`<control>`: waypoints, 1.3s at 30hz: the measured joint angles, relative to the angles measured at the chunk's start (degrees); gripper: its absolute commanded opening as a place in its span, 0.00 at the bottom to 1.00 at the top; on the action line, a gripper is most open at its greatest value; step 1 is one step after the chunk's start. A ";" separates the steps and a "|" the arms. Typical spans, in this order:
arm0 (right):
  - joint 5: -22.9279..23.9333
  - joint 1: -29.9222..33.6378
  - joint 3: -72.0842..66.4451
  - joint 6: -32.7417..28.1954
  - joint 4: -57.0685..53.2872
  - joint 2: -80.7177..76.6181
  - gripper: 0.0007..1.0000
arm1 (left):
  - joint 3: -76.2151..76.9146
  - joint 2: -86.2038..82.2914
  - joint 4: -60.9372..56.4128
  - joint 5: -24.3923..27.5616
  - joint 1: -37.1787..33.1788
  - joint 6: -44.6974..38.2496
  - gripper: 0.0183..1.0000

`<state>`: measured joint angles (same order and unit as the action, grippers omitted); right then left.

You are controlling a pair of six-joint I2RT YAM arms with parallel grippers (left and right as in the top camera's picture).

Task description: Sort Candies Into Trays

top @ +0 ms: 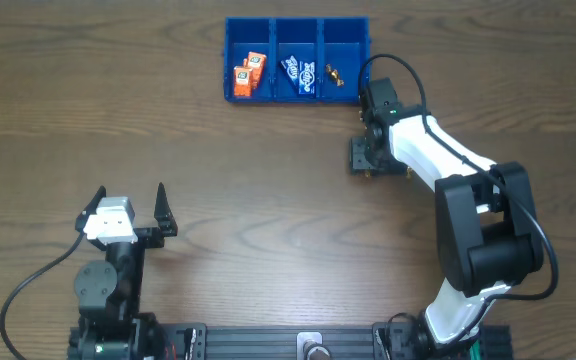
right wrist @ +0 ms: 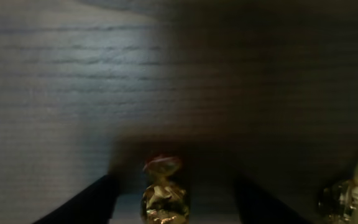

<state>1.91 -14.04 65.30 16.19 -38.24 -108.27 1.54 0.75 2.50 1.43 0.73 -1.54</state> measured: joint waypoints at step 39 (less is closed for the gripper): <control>2.64 -0.81 54.71 -0.66 -12.04 -20.76 0.51 | 0.02 0.00 0.00 0.02 0.00 0.02 1.00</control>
<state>4.56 -14.85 120.01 15.53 -50.28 -129.03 1.56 0.75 2.50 1.45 0.73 -1.52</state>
